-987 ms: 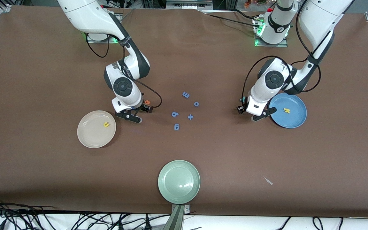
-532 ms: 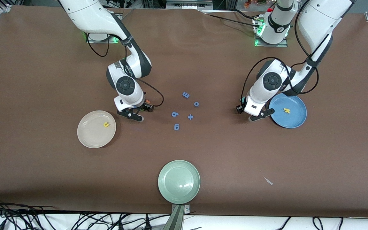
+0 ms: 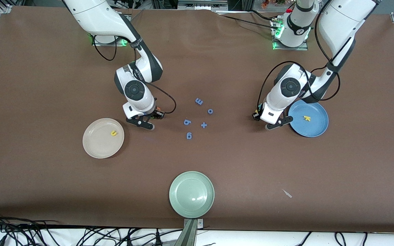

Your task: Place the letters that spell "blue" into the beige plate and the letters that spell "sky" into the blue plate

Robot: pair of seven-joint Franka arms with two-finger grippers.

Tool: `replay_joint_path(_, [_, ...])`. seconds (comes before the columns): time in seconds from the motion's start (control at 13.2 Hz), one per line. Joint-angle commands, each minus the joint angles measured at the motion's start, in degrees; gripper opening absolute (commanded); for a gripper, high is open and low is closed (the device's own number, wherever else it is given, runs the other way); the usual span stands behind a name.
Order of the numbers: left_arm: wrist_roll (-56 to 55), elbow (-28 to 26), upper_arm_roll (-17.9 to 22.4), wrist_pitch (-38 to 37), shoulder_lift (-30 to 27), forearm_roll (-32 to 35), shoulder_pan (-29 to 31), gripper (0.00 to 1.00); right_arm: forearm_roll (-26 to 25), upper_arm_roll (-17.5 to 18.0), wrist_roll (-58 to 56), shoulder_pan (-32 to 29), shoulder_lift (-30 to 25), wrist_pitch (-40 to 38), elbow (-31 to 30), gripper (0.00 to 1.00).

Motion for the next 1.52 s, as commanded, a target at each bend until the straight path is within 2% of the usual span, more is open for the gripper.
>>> replay_joint_path(0.0, [-0.28, 1.02, 0.16, -1.78, -0.10, 1.57, -0.06, 0.11, 0.46, -0.15, -0.31, 0.11, -0.22, 0.67, -1.52, 0.31])
replay_joint_path(0.15, [-0.28, 1.55, 0.16, -3.45, -0.37, 1.57, -0.05, 0.12, 0.46, -0.41, -1.01, 0.11, -0.75, 0.31, -1.43, 0.31])
replay_joint_path(0.23, [-0.28, 1.55, 0.16, -3.45, -0.28, 1.57, -0.23, 0.15, 0.46, -0.59, -1.97, 0.03, -1.27, -0.12, -1.08, 0.30])
replay_joint_path(0.3, [-0.28, 1.55, 0.16, -3.72, -0.37, 1.57, -0.32, 0.27, 0.46, -0.85, -3.11, -0.15, -2.06, -1.95, -0.38, 0.30])
replay_joint_path(0.38, [-0.28, 1.55, -0.02, -5.20, -0.54, 1.57, -0.32, 0.34, 0.46, -2.16, -4.78, -0.24, -2.94, -5.89, 1.45, 0.30])
replay_joint_path(0.61, [-0.89, 1.46, -0.89, -8.90, -1.86, 1.48, -0.23, 0.41, 0.46, -8.30, -15.39, -0.41, -3.56, -20.31, 9.62, 0.30])
replay_joint_path(0.84, [-3.35, 1.02, -2.13, -8.99, -2.12, 1.48, -0.23, 0.41, 0.46, -14.89, -28.75, -0.76, -2.78, -20.96, 10.35, 0.36])
replay_joint_path(0.99, [-3.44, 0.76, -2.91, -8.99, -2.12, 1.48, -0.15, 0.41, 0.46, -15.71, -33.87, -3.56, -2.42, -19.64, 10.09, 0.47])
replay_joint_path(1.06, [-3.36, 0.41, -3.01, -8.99, -2.12, 1.48, -0.06, 0.42, 0.46, -15.79, -34.32, -3.84, -2.42, -19.55, 9.82, 0.60])
replay_joint_path(1.14, [-3.36, 0.23, -3.09, -8.99, -2.21, 1.48, -0.06, 0.42, 0.55, -15.80, -34.33, -3.84, -2.42, -19.29, 9.64, 0.87])
replay_joint_path(1.22, [-3.88, -0.12, -3.53, -8.99, -2.56, 1.40, -0.06, 0.42, 0.64, -15.80, -33.72, -3.84, -2.42, -19.37, 9.73, 0.97])
replay_joint_path(1.29, [-5.28, -0.56, -4.14, -8.99, -2.91, 1.48, -0.14, 0.42, 0.90, -15.62, -33.10, -3.76, -2.59, -19.63, 9.73, 0.97])
replay_joint_path(1.44, [-6.08, -0.74, -4.85, -8.99, -2.83, 1.48, -0.14, 0.42, 4.75, -14.75, -28.12, -2.62, -2.86, -20.08, 9.91, 0.97])
